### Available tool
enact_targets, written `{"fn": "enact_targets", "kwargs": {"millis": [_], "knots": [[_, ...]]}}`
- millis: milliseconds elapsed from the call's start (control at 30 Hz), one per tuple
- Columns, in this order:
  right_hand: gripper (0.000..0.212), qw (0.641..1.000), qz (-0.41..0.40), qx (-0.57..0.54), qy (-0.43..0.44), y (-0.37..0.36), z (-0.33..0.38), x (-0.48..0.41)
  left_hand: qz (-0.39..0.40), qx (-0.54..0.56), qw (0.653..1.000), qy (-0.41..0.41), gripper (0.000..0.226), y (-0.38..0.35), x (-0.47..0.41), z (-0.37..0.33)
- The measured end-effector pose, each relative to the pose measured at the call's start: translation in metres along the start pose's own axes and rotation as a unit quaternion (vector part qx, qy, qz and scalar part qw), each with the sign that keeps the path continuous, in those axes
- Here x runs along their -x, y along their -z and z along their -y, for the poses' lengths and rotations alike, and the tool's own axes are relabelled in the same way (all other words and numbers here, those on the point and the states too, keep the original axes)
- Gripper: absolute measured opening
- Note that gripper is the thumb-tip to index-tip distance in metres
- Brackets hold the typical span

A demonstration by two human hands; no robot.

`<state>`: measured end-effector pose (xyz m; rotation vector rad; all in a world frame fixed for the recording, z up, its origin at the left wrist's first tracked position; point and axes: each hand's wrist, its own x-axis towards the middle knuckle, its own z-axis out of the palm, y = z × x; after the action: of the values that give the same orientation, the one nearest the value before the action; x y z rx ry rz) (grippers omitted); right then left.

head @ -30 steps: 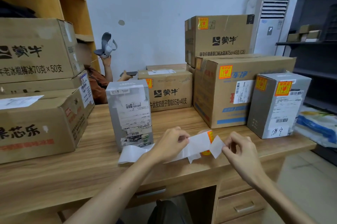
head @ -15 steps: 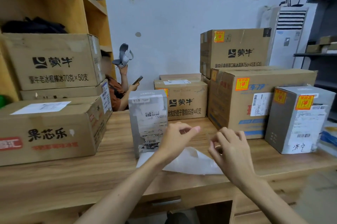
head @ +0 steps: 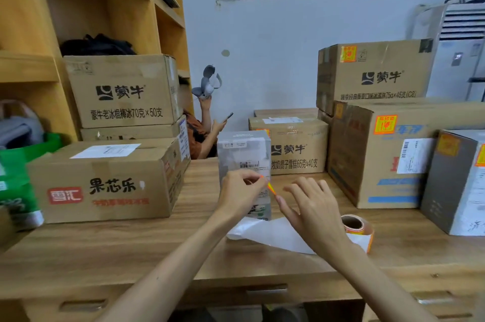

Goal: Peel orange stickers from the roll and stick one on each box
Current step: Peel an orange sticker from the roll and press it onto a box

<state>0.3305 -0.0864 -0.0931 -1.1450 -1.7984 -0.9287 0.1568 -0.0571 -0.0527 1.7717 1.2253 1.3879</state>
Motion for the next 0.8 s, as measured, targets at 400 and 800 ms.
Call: {"fn": "enact_targets", "kwargs": {"millis": [400,800], "knots": [[0.012,0.806,0.123,-0.495,-0.301,0.000,0.023,-0.062,0.044,-0.025,0.997,-0.063,0.005,0.069,-0.006,-0.014],[0.016,0.954,0.050,-0.263,-0.133,-0.031,0.038,-0.093,-0.029,-0.226,0.952,-0.202,0.012,0.099,-0.032,0.003]]}}
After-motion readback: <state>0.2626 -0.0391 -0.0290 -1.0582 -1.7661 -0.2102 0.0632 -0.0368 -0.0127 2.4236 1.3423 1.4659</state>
